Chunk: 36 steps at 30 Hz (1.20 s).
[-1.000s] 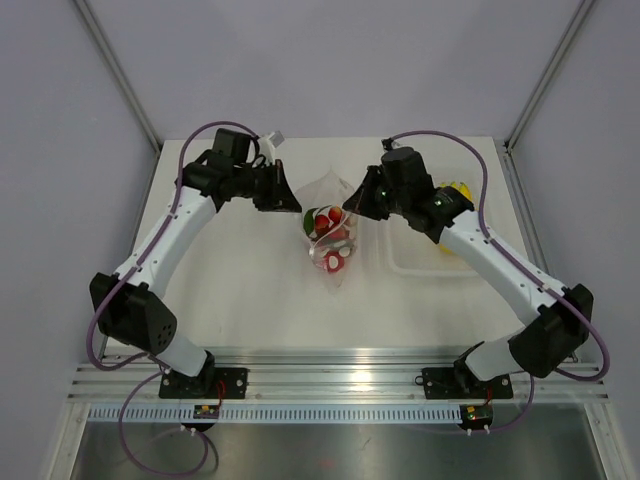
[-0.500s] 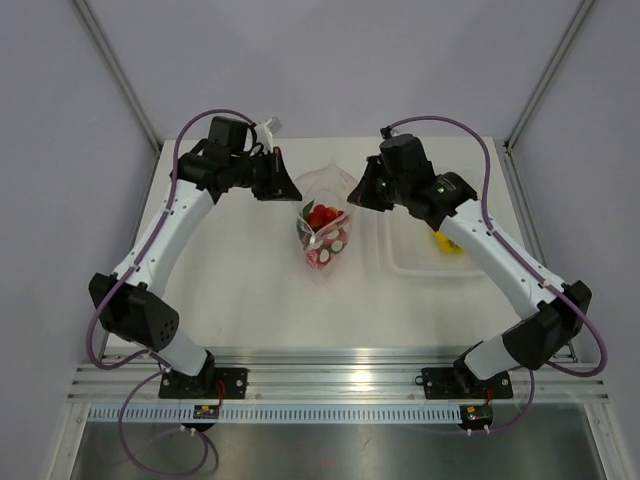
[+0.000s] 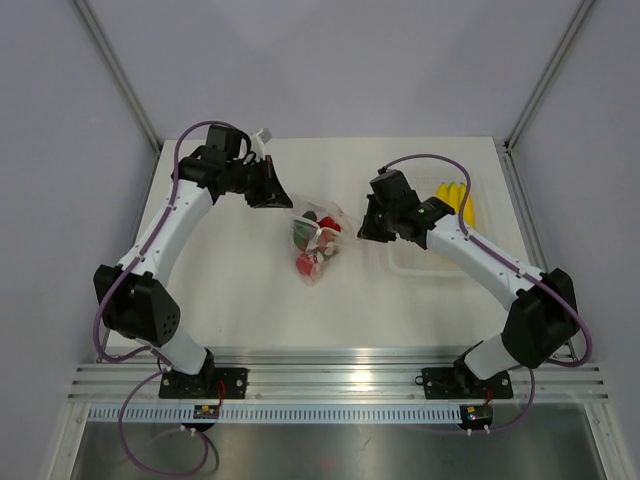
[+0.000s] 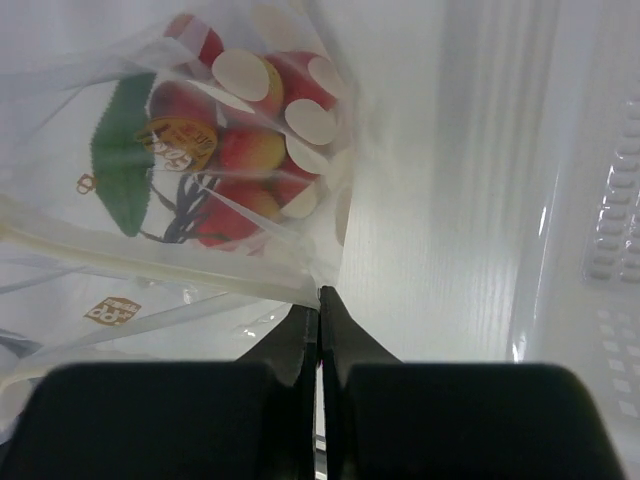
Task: Place the food in the zip-top bag and seal the zipper
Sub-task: Adjust the zipper food storage bag at the center of the board, then adjust the fake fruit in the bin.
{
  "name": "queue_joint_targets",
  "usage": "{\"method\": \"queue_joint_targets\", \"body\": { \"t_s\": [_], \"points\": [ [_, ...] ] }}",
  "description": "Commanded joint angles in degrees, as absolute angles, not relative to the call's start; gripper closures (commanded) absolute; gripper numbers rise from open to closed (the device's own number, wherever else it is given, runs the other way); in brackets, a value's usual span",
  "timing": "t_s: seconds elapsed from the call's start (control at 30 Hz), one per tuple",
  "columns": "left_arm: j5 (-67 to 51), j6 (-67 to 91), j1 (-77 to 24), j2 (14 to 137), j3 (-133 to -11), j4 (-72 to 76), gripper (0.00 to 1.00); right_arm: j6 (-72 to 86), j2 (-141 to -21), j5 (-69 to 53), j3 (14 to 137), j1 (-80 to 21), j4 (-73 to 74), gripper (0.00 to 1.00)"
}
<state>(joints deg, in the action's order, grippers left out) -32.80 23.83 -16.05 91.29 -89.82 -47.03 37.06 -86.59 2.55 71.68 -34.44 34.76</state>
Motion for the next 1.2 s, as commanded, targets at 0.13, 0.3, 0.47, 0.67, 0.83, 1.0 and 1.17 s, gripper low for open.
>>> {"method": "queue_joint_targets", "body": {
  "t_s": [0.13, 0.3, 0.47, 0.67, 0.83, 1.0, 1.17],
  "points": [
    [-35.77, 24.96, -14.58, 89.91, -90.79, -43.95, 1.00, 35.51, -85.16, 4.39, 78.55, -33.31, 36.29, 1.00],
    [-34.72, 25.14, -17.14, 90.52, -91.66, -44.30, 1.00, 34.02, -88.41, 5.18, 87.25, -33.22, 40.50, 0.40],
    [-31.99, 23.65, -17.14, 91.84, -94.83, -47.37, 1.00, 30.77, -84.56, 6.49, 91.58, -33.13, 44.56, 0.28],
    [-32.70, 24.96, -17.23, 91.41, -93.43, -45.45, 1.00, 27.61, -75.77, 14.32, 89.31, -21.12, 51.94, 0.23],
    [-30.50, 24.70, -18.37, 91.14, -92.55, -45.17, 1.00, 24.44, -75.85, 15.29, 79.48, -2.58, 54.06, 0.24],
    [-30.59, 24.43, -18.46, 91.67, -92.11, -44.91, 1.00, 21.45, -79.70, 15.56, 76.38, -0.44, 53.61, 0.24],
    [-31.11, 24.52, -18.46, 92.02, -91.58, -44.47, 1.00, 23.72, -82.18, 12.93, 73.66, 2.81, 52.04, 0.26]
  ]
}}
